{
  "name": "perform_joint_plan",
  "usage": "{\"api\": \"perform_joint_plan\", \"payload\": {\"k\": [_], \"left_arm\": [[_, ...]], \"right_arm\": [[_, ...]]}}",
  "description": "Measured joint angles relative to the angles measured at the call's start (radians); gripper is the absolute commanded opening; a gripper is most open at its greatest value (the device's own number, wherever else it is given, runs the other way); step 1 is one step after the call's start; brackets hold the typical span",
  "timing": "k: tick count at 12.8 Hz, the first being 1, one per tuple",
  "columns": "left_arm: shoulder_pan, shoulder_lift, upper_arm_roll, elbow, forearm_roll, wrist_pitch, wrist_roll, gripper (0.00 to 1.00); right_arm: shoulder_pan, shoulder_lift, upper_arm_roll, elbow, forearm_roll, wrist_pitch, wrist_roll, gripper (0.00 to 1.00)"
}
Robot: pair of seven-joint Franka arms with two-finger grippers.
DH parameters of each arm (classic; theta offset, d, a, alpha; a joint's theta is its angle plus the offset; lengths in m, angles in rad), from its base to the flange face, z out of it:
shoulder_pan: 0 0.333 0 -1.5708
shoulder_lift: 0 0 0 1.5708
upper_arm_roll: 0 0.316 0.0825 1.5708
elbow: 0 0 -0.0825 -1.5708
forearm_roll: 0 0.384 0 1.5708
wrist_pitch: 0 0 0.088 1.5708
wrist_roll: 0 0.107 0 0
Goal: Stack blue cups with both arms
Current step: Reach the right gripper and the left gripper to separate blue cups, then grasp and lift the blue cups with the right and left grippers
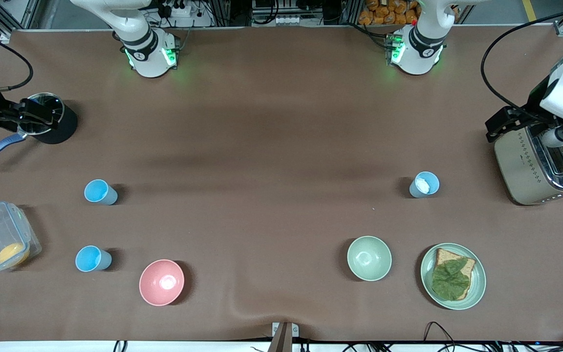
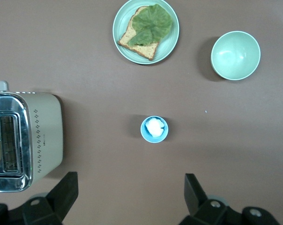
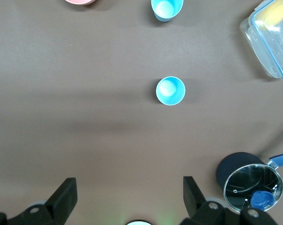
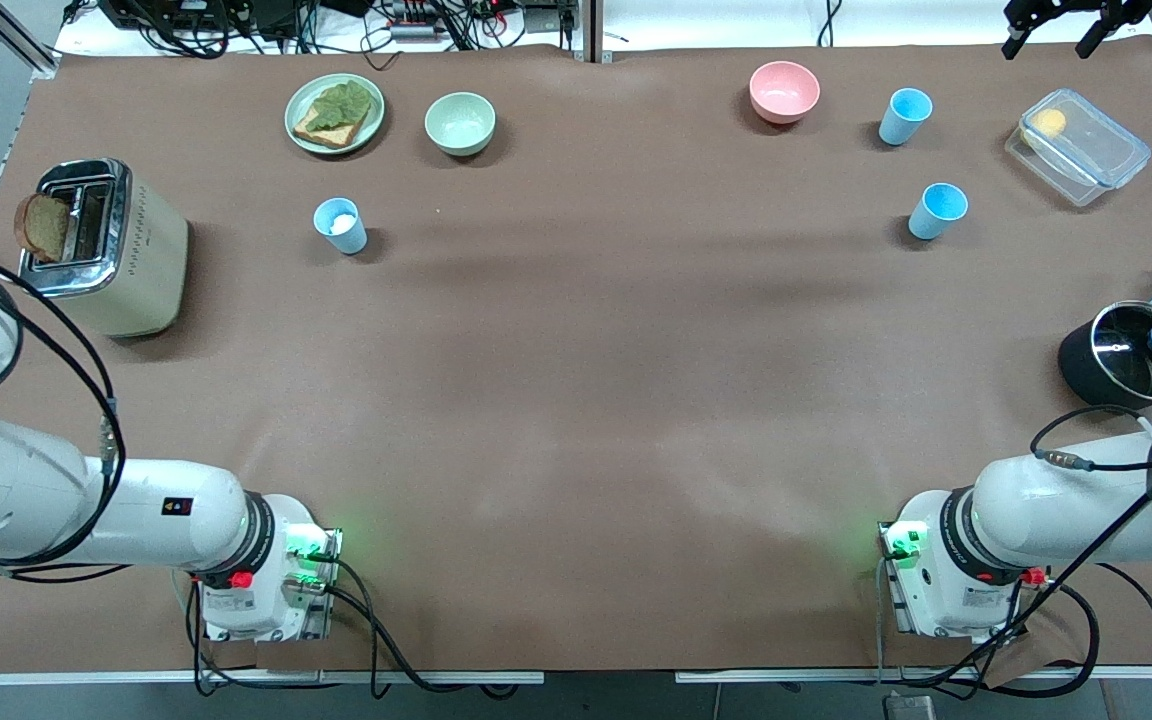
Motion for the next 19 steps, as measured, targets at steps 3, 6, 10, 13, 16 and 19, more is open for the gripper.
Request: {"api": "perform_joint_plan", "payload": {"k": [3, 6, 10, 13, 16, 19], "left_arm": [[0.0, 0.007, 0.0, 0.001, 0.0, -0.007, 0.0, 1.0], [0.0, 0.095, 0.0, -0.012, -0.003, 0.042, 0.0, 1.0], [-0.002, 0.224, -0.003, -0.17, -0.004, 0.324, 0.0, 1.0], [0.017, 0.245, -0.001, -0.404, -0.004, 0.622, 0.0, 1.0], [0.026, 0.268, -0.001, -0.485, -0.004, 0.691, 0.0, 1.0], [0.034, 0.29, -0.001, -0.528, -0.004, 0.746, 0.0, 0.73]], "right_arm": [[0.003, 0.001, 0.0, -0.001, 0.0, 0.0, 0.0, 1.0], [0.009, 0.003, 0.001, -0.005, 0.0, -0.001, 0.0, 1.0], [0.021, 0.061, 0.004, -0.041, 0.001, 0.027, 0.0, 1.0], [0.032, 0.199, 0.005, -0.053, 0.002, 0.141, -0.003, 1.0], [0.033, 0.359, 0.001, -0.059, 0.0, 0.265, -0.003, 1.0], [0.002, 0.503, -0.009, -0.056, -0.001, 0.392, -0.065, 1.0]]}}
